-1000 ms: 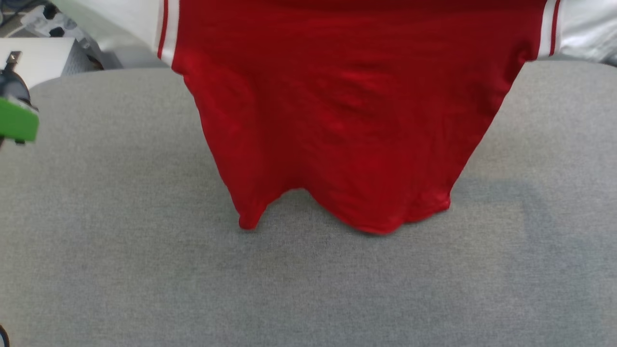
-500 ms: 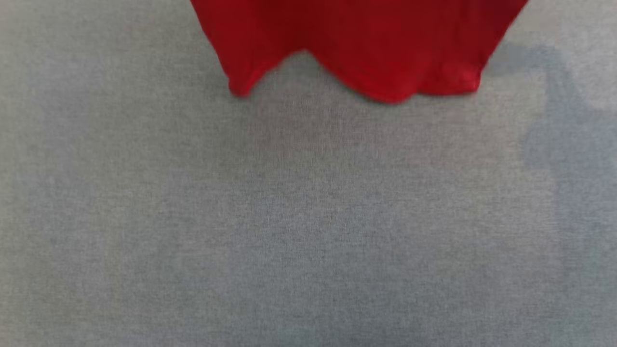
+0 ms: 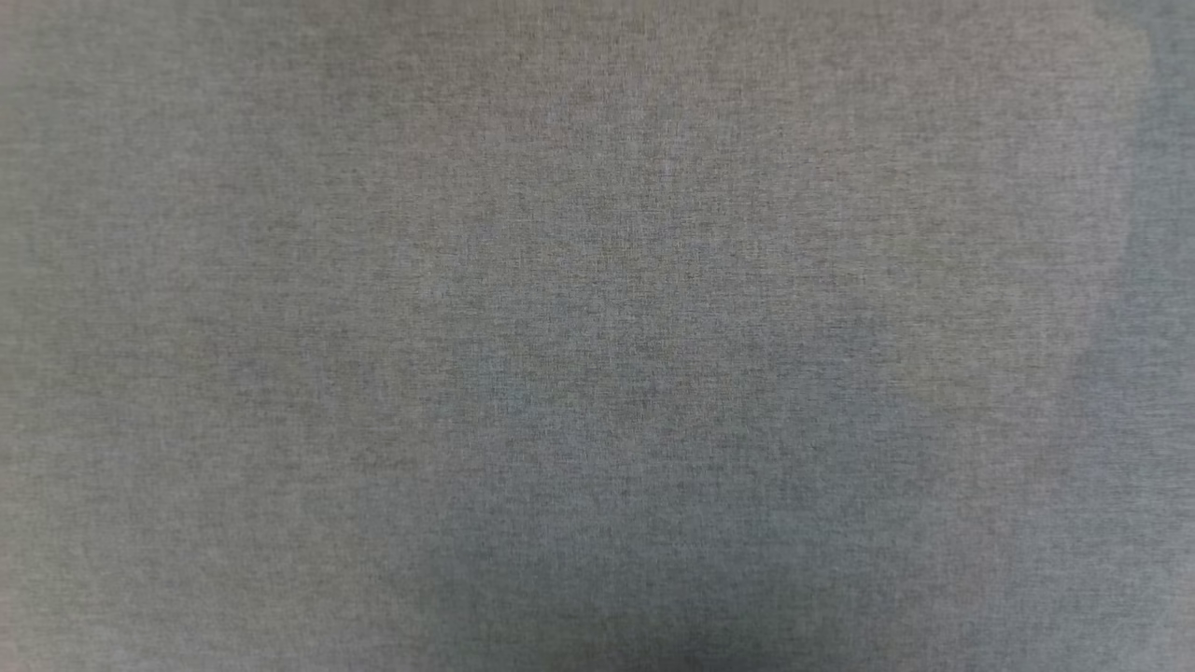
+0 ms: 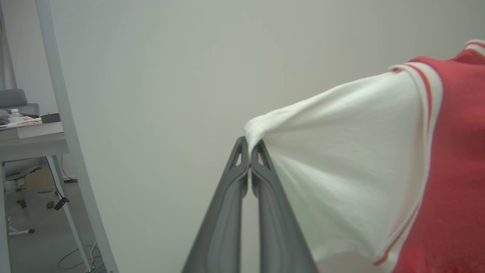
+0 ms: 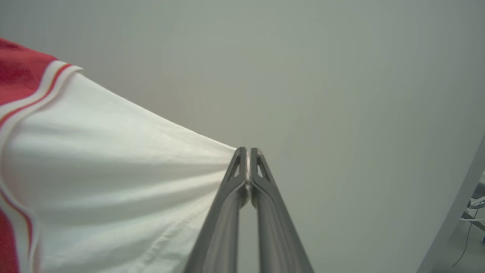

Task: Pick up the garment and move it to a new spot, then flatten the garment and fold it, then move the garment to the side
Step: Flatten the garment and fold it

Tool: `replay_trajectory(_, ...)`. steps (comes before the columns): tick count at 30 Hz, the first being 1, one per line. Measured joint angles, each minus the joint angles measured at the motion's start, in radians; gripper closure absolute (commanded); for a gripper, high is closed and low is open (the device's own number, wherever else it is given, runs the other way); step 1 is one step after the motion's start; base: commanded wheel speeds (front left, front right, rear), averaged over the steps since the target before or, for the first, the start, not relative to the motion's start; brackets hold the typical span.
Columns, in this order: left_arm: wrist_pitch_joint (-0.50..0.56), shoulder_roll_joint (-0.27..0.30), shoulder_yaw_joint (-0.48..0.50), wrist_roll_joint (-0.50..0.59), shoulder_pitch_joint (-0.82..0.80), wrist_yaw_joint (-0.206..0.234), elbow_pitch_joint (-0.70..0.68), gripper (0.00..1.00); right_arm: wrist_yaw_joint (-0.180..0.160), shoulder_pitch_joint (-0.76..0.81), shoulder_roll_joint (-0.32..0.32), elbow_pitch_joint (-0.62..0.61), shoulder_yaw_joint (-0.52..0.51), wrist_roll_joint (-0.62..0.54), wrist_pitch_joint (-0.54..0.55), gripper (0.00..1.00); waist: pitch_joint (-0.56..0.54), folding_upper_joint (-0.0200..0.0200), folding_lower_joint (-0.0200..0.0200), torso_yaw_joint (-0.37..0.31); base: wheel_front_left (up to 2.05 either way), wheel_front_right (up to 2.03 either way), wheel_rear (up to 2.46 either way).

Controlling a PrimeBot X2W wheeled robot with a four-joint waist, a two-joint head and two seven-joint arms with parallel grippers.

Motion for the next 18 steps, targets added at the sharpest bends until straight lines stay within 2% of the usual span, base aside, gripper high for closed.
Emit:
replay_trajectory(5, -0.081, -0.034, -0.035, -0.011, 0.006, -0.006, 0.098, 1.0, 0.0, -0.019, 0.024, 0.077, 0.01, -0.019, -0.072, 1.0, 0.035, 0.0, 0.0, 0.002, 0.0, 0.0, 0.0)
replay_trajectory(9, -0.123, -0.059, -0.068, -0.044, 0.077, -0.009, 0.138, 1.0, 0.0, 0.021, 0.027, 0.116, 0.032, -0.004, -0.116, 1.0, 0.025, 0.0, -0.0001, 0.009, 0.0, 0.0, 0.0)
replay_trajectory(18, -0.162, -0.079, -0.162, -0.143, 0.386, -0.009, 0.113, 1.0, 0.0, 0.285, 0.019, 0.142, 0.108, 0.083, -0.182, 1.0, -0.058, 0.0, -0.0002, 0.021, 0.0, 0.0, 0.0)
